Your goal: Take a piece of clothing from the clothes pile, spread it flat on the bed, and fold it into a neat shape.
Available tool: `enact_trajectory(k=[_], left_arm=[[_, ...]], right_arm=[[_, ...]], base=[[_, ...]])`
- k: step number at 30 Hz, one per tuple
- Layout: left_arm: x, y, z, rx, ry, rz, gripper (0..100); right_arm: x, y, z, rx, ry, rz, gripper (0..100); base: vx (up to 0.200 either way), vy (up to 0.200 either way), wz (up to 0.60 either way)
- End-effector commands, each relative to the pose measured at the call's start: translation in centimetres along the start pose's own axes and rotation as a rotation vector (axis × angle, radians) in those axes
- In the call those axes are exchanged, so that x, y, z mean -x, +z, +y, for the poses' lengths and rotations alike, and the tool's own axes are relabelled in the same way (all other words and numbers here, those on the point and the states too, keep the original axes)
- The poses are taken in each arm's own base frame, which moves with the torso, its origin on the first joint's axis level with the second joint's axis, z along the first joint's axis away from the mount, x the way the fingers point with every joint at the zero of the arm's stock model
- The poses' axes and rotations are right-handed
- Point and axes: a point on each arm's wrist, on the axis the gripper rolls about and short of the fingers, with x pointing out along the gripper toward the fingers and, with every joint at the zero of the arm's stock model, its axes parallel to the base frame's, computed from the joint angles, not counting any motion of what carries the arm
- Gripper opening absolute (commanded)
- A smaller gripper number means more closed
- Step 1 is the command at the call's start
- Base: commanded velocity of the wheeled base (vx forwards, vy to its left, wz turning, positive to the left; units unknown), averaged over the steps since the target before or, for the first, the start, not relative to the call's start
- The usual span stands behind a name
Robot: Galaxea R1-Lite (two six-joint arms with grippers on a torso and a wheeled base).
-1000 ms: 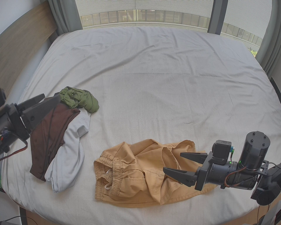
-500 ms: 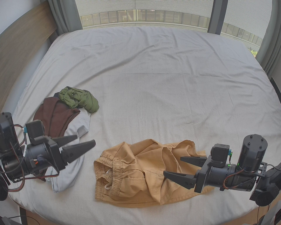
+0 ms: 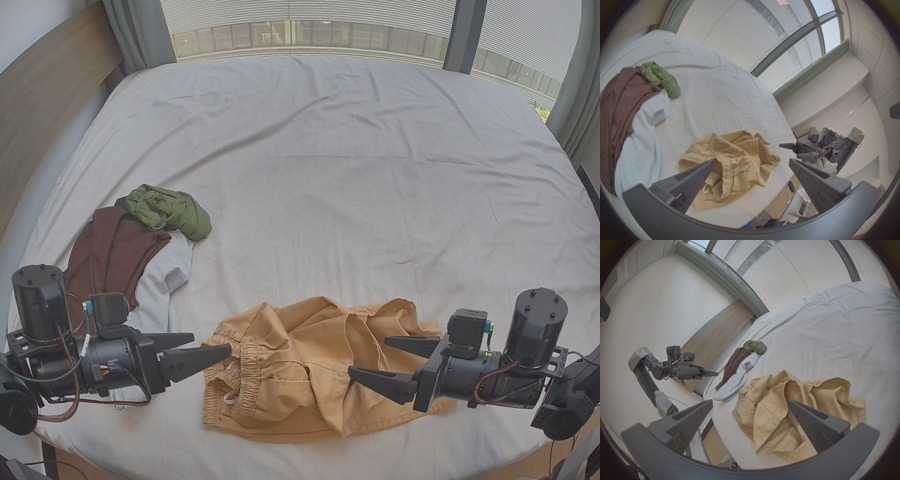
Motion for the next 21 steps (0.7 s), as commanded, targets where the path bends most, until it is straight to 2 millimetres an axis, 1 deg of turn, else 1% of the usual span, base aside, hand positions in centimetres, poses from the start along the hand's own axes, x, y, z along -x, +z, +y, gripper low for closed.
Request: enact_trajectory(k=[1,5,8,14,19,21], left_arm=[[-1.7,-1.1,0.3,0.047,-0.009,0.083,100],[-2.7,-1.7,0.8,0.073,0.001,0.131,100],[-3.0,-2.0,1.1,0.081,0.008,0.146,100],[-3.7,-2.8,1.7,0.083,0.008,0.15,100],[-4.6,-4.0,2.2,0.095,0.0,0.165,100],[-4.8,-4.1,2.2,0.107,-0.004,0.162,100]], right_arm=[[0.0,0.0,-0.1,0.0,-0.002,0.001,100],[0.0,0.1,-0.3,-0.003,-0.01,-0.002,100],[0.0,0.1,-0.3,-0.003,-0.012,-0.005,100],[0.0,0.2,-0.4,-0.003,-0.015,-0.007,100],[0.1,0.5,-1.0,-0.007,-0.039,-0.02,100],[0.2,0.5,-1.2,-0.009,-0.047,-0.023,100]], base=[[0.0,0.0,0.0],[0.0,0.0,0.0],[0.0,0.0,0.0],[0.0,0.0,0.0],[0.0,0.0,0.0],[0.0,0.0,0.0]])
